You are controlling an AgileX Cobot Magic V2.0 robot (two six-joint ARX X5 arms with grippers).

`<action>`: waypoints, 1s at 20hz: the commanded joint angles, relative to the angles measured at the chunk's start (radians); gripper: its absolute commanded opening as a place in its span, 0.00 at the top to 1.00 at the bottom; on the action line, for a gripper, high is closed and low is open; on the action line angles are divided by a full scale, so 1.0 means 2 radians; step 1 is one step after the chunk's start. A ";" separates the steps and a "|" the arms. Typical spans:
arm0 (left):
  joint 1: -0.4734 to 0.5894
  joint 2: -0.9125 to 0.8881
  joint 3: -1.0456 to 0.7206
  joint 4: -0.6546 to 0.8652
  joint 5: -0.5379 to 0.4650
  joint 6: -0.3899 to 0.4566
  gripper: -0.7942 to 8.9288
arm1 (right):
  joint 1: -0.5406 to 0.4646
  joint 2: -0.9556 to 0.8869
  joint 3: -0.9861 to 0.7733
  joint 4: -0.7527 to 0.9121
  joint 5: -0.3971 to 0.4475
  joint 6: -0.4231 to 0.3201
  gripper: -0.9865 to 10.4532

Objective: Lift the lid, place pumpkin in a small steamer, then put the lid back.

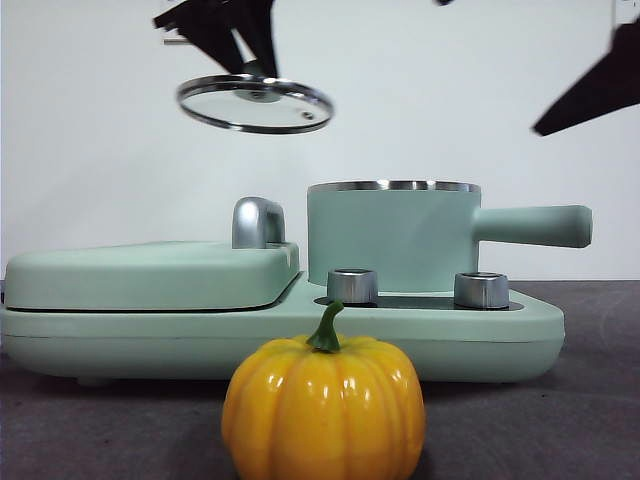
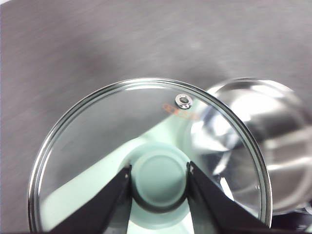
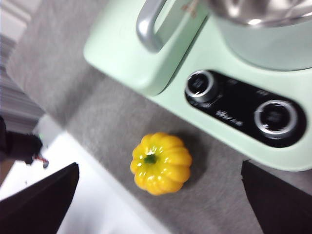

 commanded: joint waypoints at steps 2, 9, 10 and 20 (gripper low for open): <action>0.022 -0.005 0.020 0.009 0.002 0.011 0.86 | 0.060 0.069 0.051 -0.031 0.031 0.017 0.44; 0.074 -0.005 0.020 0.009 0.002 0.012 0.86 | 0.144 0.223 0.143 -0.112 0.089 0.011 0.43; 0.080 -0.005 0.020 0.009 0.002 0.011 0.86 | 0.152 0.241 0.147 -0.113 0.089 0.011 0.43; 0.104 -0.005 0.020 0.011 0.020 0.011 0.86 | 0.186 0.361 0.148 -0.081 0.104 -0.002 0.38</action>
